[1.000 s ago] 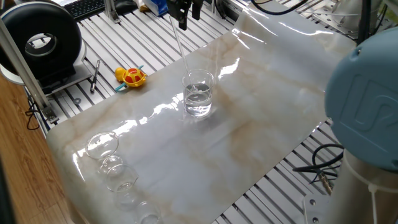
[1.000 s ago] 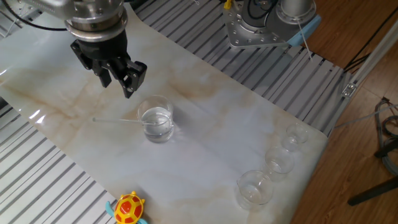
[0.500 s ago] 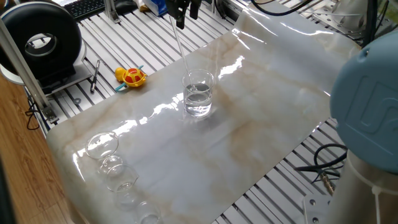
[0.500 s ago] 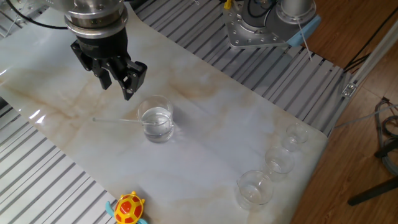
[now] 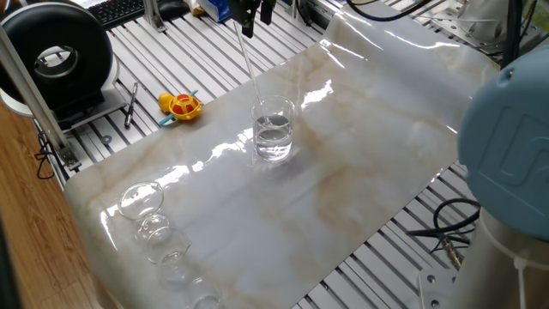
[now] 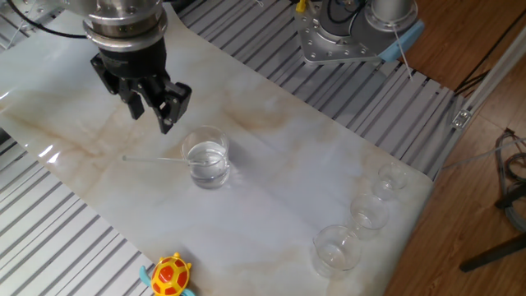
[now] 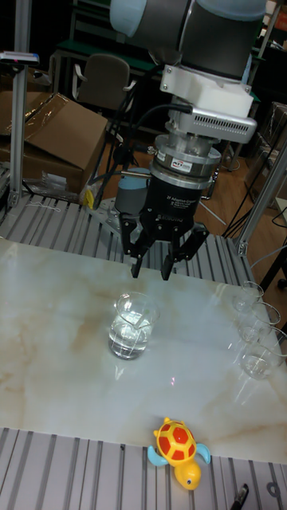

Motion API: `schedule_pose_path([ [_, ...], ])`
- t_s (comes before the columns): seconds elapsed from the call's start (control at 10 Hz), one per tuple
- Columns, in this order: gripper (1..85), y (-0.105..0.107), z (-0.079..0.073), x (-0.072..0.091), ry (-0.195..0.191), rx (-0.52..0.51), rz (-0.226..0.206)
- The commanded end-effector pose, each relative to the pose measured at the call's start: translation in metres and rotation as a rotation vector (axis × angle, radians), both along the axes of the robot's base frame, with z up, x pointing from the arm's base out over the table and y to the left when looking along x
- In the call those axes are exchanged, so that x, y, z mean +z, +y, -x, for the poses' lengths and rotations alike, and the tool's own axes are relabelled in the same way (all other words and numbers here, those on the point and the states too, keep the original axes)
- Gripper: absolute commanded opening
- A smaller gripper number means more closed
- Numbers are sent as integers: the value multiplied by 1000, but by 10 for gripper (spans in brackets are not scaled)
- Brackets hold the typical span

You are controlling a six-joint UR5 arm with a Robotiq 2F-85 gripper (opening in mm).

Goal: Stir the beaker with a glass rod

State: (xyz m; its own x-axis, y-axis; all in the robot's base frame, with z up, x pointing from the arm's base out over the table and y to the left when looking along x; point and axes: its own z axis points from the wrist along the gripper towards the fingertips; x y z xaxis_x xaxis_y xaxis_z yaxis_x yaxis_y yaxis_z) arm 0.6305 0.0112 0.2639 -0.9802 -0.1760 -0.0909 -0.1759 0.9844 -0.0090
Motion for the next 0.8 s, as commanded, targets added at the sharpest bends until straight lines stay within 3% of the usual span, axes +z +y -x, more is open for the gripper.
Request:
schedule_pose_path([
  [0.0,487,10,-23,-4,10,10,-5],
  [0.7,470,9,-20,-4,19,72,5],
])
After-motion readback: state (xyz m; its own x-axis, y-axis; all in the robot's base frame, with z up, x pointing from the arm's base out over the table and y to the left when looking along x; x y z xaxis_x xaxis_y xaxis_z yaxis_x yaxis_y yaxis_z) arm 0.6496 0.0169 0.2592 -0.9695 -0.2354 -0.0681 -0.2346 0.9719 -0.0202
